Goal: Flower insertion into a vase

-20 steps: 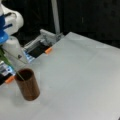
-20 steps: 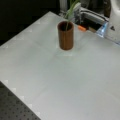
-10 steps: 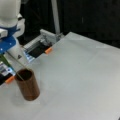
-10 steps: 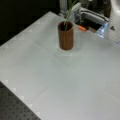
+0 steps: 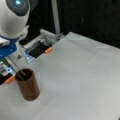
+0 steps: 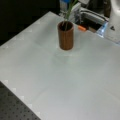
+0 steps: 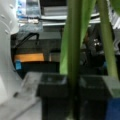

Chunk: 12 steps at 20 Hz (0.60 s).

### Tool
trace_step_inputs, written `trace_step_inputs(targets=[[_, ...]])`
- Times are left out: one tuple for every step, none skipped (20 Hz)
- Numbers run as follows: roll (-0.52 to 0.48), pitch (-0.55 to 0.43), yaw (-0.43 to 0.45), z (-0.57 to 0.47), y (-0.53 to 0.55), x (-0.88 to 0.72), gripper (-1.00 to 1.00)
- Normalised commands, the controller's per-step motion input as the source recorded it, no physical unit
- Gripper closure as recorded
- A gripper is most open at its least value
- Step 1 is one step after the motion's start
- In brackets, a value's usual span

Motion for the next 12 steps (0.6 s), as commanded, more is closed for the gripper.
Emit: trace_step_inputs(targets=[[-0.182,0.415,-0.141,0.03,0.05,0.17,1.00],[-0.170,0.401,-0.133,0.01,0.04,0.18,1.00],[-0.166,0.370,-0.114,-0.04,0.03,0.21,1.00],[-0.156,0.344,-0.101,-0.07,0.01,0.23,1.00],[-0.145,0.323,-0.093,-0.08,0.00,0.25,1.00],[-0.143,0.266,-0.062,-0.11,-0.02,0.25,1.00],[-0.122,0.233,-0.050,-0.15,-0.03,0.27,1.00],[-0.112,0.217,-0.046,-0.16,-0.04,0.28,1.00],[-0.097,0.176,-0.046,-0.20,-0.05,0.29,1.00],[-0.087,0.143,-0.043,-0.25,-0.05,0.29,1.00],[-0.087,0.127,-0.043,-0.27,-0.05,0.29,1.00],[-0.085,0.101,-0.038,-0.30,-0.05,0.30,1.00]])
